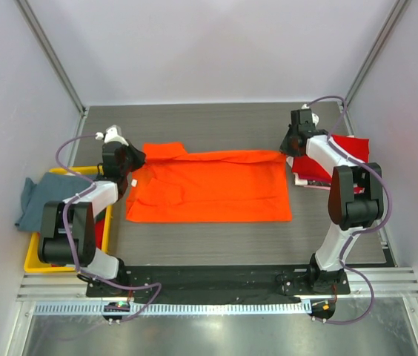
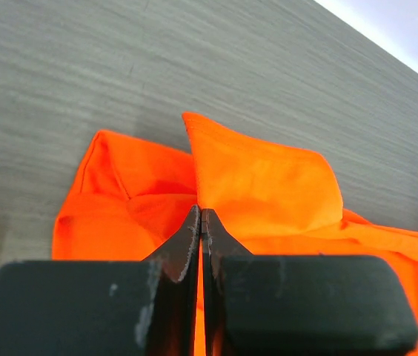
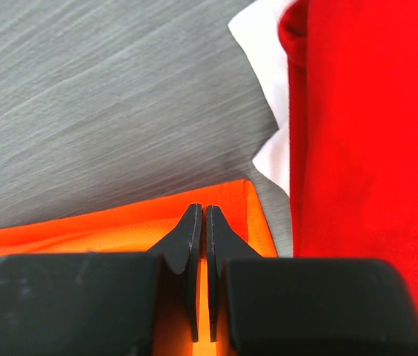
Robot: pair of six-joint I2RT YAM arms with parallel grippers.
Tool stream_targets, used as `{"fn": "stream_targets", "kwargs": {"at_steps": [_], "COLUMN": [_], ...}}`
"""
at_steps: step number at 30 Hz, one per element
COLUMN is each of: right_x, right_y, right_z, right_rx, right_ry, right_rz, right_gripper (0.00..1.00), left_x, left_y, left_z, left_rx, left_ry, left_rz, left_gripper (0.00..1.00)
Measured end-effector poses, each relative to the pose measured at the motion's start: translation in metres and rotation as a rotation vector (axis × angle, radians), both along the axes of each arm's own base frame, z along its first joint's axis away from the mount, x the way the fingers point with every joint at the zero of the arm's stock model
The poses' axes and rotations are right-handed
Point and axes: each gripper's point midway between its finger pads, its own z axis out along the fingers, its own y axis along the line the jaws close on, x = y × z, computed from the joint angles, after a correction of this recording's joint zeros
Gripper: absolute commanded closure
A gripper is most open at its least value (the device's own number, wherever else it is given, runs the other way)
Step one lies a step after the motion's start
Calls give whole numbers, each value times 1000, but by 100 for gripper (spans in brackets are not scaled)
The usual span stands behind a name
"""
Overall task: Fold and stack the t-shirts
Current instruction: Fold the tshirt
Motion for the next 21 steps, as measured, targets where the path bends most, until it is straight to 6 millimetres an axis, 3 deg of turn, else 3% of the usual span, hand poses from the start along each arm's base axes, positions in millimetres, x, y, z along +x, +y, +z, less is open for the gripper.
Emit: {"fn": "stream_targets", "kwargs": {"at_steps": [12, 21], "right_x": [0, -14], "right_y": [-6, -7], "right_z": [-3, -23], "right_rx": [1, 8], "right_ry": [-3, 31], "right_rz": [-34, -53], "right_gripper": [99, 99], "left_x": [-44, -63], "left_y": [7, 9], "left_z": [7, -5], "left_rx": [10, 11], "left_ry": [-51, -25], "left_rz": [40, 60], "left_gripper": [100, 100]}}
